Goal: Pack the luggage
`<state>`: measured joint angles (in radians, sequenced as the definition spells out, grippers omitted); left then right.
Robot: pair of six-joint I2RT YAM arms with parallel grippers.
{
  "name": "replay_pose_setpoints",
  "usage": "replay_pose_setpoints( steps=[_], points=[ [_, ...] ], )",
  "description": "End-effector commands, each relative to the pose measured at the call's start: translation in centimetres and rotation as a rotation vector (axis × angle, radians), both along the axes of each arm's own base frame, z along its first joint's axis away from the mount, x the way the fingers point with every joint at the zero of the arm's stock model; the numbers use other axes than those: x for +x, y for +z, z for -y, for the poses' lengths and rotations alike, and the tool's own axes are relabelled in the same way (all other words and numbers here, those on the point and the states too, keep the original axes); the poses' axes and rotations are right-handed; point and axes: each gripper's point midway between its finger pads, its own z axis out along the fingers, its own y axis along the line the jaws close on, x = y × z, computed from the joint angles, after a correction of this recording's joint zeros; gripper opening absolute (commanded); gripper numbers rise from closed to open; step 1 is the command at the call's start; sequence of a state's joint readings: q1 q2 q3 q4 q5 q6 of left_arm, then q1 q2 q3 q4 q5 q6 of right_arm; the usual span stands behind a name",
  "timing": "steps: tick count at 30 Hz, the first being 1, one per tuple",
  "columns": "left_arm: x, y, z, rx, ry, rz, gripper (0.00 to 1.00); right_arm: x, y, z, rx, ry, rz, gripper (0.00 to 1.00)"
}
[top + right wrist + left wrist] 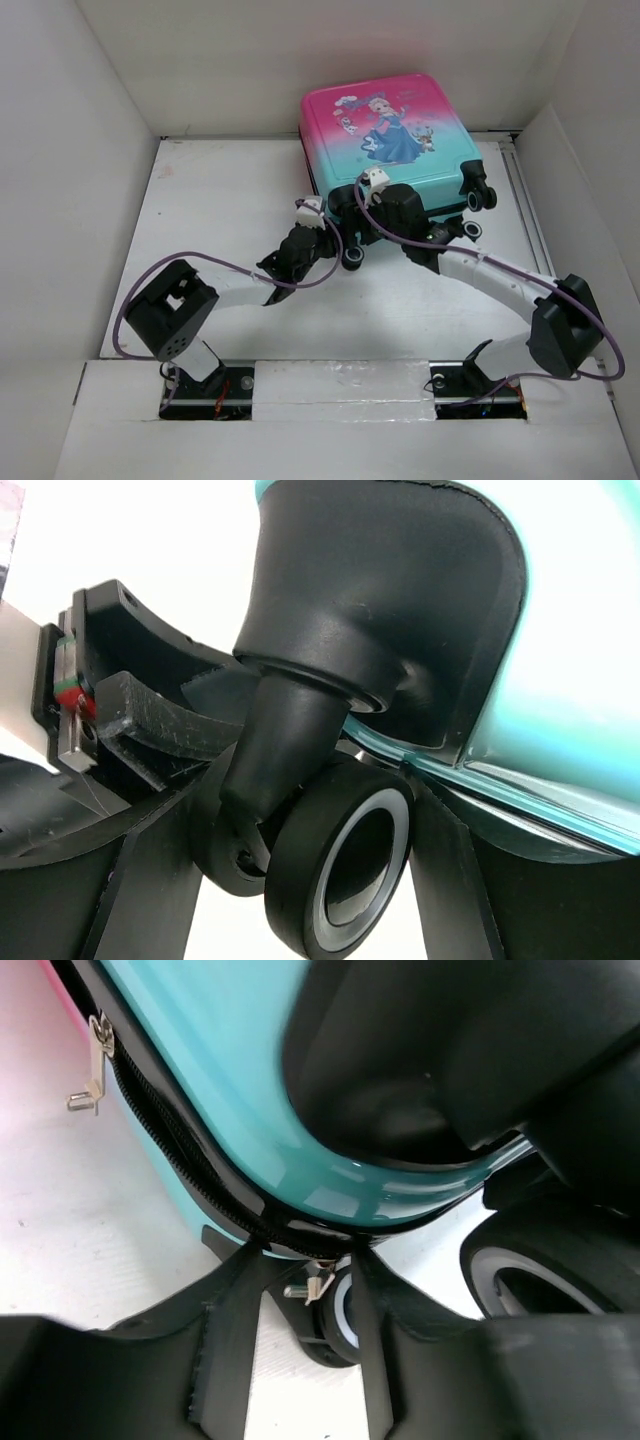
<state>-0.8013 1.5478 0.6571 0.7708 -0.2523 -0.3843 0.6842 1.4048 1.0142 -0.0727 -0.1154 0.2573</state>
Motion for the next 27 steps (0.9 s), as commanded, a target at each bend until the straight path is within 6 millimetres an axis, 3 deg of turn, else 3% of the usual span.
replay_pose_setpoints(
  steps=[1, 3, 7, 11, 12, 13, 19, 20, 22, 23, 24, 27],
  points=[
    [2.2, 4.2, 1.5, -0.099, 0.027, 0.131, 0.28, -2.9, 4.4, -3.3, 0.150, 0.150, 0.073, 0.04],
    [2.2, 4.1, 1.5, -0.111, 0.027, 0.142, 0.17, -3.5, 5.7, -3.6, 0.176, 0.171, 0.098, 0.01],
    [2.4, 4.0, 1.8, -0.139, 0.030, 0.141, 0.00, -3.9, 5.4, -3.6, 0.181, 0.168, 0.096, 0.01],
    [2.2, 3.7, 1.2, -0.154, 0.054, 0.136, 0.00, -3.8, 5.4, -3.4, 0.182, 0.154, 0.105, 0.01],
    [2.1, 4.3, 1.1, -0.164, 0.054, 0.146, 0.00, -3.8, 4.9, -3.2, 0.172, 0.144, 0.099, 0.01],
    [2.2, 3.7, 0.8, -0.137, 0.063, 0.135, 0.00, -3.8, 4.4, -3.0, 0.169, 0.132, 0.087, 0.00],
    [1.9, 2.8, -2.1, -0.084, 0.137, 0.116, 0.00, -2.5, 3.9, -1.6, 0.143, 0.045, 0.103, 0.00],
    [1.6, 2.9, -2.2, -0.086, 0.127, 0.116, 0.00, -2.4, 4.2, -1.4, 0.146, 0.034, 0.113, 0.04],
    [1.3, 2.7, -2.4, -0.084, 0.127, 0.113, 0.00, -2.1, 4.9, -1.0, 0.150, 0.016, 0.124, 0.31],
    [1.2, 2.6, -2.5, -0.094, 0.128, 0.112, 0.00, -2.1, 5.8, -1.0, 0.160, 0.016, 0.135, 0.65],
    [1.2, 2.6, -2.5, -0.095, 0.128, 0.112, 0.00, -2.1, 6.0, -1.0, 0.156, 0.016, 0.131, 0.76],
    [1.2, 3.2, -2.0, -0.106, 0.110, 0.117, 0.00, -1.6, 8.0, -1.2, 0.188, 0.000, 0.158, 0.94]
  ],
)
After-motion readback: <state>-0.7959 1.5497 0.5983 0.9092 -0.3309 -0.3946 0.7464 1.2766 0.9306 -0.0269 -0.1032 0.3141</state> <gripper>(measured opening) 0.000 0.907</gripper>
